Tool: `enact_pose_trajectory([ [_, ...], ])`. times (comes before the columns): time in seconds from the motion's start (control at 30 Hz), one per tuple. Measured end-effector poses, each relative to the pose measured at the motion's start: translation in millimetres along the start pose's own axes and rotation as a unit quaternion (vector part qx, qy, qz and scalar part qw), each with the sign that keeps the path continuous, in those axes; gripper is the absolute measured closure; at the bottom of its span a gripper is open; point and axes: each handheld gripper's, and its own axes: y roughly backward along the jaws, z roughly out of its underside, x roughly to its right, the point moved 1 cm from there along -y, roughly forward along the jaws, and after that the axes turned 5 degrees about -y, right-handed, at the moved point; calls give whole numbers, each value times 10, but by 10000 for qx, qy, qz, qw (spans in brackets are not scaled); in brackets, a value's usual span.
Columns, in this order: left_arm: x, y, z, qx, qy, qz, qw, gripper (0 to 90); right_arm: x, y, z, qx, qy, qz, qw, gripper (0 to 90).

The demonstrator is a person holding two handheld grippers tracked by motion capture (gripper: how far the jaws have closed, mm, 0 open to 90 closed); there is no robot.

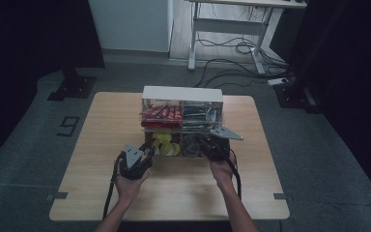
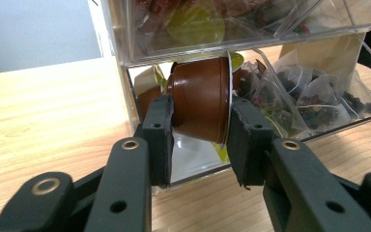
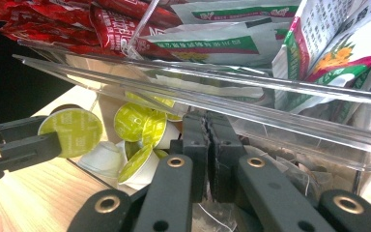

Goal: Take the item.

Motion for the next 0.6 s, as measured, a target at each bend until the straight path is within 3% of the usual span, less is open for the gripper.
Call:
enact_pose_trajectory([
  [0.6, -135, 141, 48, 29, 59, -124, 9999, 646, 4, -1, 0, -9, 3, 15, 10000, 865],
])
